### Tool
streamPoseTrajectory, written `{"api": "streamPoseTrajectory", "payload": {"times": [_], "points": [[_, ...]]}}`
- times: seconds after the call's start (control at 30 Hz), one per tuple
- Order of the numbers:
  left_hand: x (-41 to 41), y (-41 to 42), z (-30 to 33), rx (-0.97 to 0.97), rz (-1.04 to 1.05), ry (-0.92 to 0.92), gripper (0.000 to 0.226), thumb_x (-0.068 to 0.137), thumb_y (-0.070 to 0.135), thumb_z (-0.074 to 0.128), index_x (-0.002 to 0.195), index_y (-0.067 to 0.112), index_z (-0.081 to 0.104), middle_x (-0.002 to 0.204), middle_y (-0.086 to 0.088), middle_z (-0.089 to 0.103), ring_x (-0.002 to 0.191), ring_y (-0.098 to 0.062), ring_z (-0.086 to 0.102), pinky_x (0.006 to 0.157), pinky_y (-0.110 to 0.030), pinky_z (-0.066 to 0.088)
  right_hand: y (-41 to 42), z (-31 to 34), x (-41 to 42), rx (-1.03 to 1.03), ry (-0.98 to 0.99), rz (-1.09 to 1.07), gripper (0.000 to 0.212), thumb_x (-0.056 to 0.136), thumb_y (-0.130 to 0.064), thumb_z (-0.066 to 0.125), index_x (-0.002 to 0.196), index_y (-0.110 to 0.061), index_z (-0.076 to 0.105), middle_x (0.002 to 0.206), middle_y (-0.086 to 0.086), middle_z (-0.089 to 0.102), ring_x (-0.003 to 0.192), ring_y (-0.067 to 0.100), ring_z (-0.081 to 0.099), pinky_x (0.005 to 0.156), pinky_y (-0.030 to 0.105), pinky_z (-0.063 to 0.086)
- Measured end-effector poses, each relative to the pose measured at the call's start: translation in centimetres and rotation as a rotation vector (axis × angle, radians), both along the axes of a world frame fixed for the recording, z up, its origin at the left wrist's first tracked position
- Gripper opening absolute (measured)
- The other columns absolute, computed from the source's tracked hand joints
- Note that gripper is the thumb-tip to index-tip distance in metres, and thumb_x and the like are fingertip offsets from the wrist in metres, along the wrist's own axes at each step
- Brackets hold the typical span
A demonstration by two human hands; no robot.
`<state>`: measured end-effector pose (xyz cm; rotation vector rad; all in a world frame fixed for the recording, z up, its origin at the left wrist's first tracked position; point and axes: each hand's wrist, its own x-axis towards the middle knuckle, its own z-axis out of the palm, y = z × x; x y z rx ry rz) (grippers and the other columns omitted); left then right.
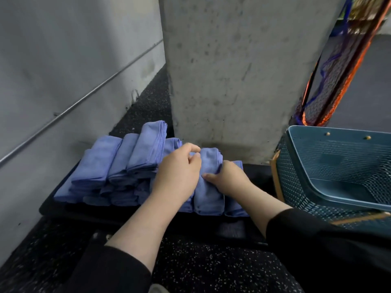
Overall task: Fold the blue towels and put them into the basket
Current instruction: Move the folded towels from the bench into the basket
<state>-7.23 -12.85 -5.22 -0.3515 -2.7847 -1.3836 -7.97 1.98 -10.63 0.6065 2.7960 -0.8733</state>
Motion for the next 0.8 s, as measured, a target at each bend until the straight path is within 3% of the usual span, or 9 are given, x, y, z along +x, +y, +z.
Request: {"api": "streamPoseTrajectory", "payload": {"times": [0.13,0.3,0.37,0.43,0.5,0.57,0.67,0.73,0.8], "points": [[-0.5,0.1,0.1,0.016,0.004,0.011,0.015,0.101,0.028,0.050,0.107,0.033,0.063,0.085,0.011,0.071,0.074,-0.019,0.064,0.076,-0.043,0.055,0.5,-0.1,-0.2,-0.225,0.019,-0.118,0.035,0.085,-0.036,0.073,0.098,-0.009,0.054,0.090,0.007,0.064,0.088,0.025,0.064,0.071,0.033,0.049],[-0.6,0.5,0.5,0.063,0.032,0.028,0.015,0.100,0.028,0.055,0.111,0.028,0.066,0.092,0.010,0.071,0.093,-0.016,0.065,0.083,-0.034,0.051,0.0,0.8,1.5,-0.589,0.308,-0.315,0.012,0.085,-0.014,0.062,0.087,-0.003,0.060,0.073,0.006,0.061,0.064,0.018,0.056,0.051,0.023,0.041],[-0.8,0.8,0.6,0.107,0.066,0.010,0.027,0.099,0.032,0.059,0.125,0.025,0.064,0.108,0.010,0.069,0.105,-0.014,0.065,0.087,-0.027,0.045,-0.2,2.1,2.6,-0.652,0.406,-0.311,0.018,0.083,-0.017,0.060,0.091,0.000,0.062,0.074,0.010,0.063,0.066,0.018,0.055,0.057,0.030,0.043],[-1.0,1.1,0.8,0.197,0.069,-0.121,0.049,0.094,0.042,0.063,0.139,0.021,0.056,0.127,0.008,0.064,0.116,-0.011,0.061,0.096,-0.024,0.041,-0.3,3.7,3.9,-0.712,0.440,-0.250,0.018,0.083,-0.020,0.061,0.095,-0.009,0.068,0.083,0.011,0.071,0.072,0.021,0.063,0.065,0.038,0.051],[-1.1,1.5,1.0,0.402,-0.001,-0.309,0.058,0.086,0.053,0.066,0.132,0.019,0.061,0.126,0.003,0.069,0.112,-0.013,0.066,0.099,-0.035,0.051,-0.2,5.3,5.2,-0.763,0.452,-0.192,0.015,0.088,-0.019,0.062,0.099,-0.019,0.072,0.086,0.003,0.075,0.082,0.020,0.072,0.075,0.040,0.058],[-0.9,2.0,1.5,0.541,-0.081,-0.410,0.038,0.092,0.045,0.065,0.112,0.014,0.070,0.107,-0.003,0.076,0.096,-0.017,0.074,0.085,-0.039,0.059,0.2,6.9,6.5,-0.770,0.441,-0.154,0.016,0.089,-0.019,0.063,0.103,-0.024,0.070,0.088,-0.001,0.076,0.085,0.018,0.074,0.081,0.042,0.060],[-0.4,3.5,2.4,0.614,-0.099,-0.398,0.023,0.093,0.032,0.069,0.099,0.010,0.072,0.094,-0.009,0.078,0.084,-0.021,0.076,0.070,-0.035,0.057,1.3,8.7,7.8,-0.764,0.398,-0.148,0.020,0.083,-0.026,0.068,0.102,-0.024,0.068,0.090,0.000,0.077,0.086,0.019,0.075,0.086,0.047,0.060],[-0.2,5.0,2.7,0.699,-0.101,-0.351,0.027,0.084,0.032,0.077,0.097,0.009,0.070,0.094,-0.014,0.076,0.086,-0.028,0.075,0.078,-0.046,0.061,2.6,10.1,8.5,-0.777,0.383,-0.153,0.025,0.081,-0.030,0.074,0.104,-0.019,0.069,0.091,0.002,0.078,0.087,0.021,0.075,0.087,0.047,0.060],[0.1,6.8,3.1,0.783,-0.135,-0.299,0.031,0.080,0.035,0.078,0.097,0.010,0.069,0.095,-0.014,0.076,0.090,-0.030,0.074,0.083,-0.049,0.060,4.3,11.9,9.1,-0.779,0.390,-0.144,0.021,0.087,-0.021,0.075,0.106,-0.012,0.070,0.094,0.005,0.078,0.088,0.023,0.075,0.084,0.041,0.061]]}}
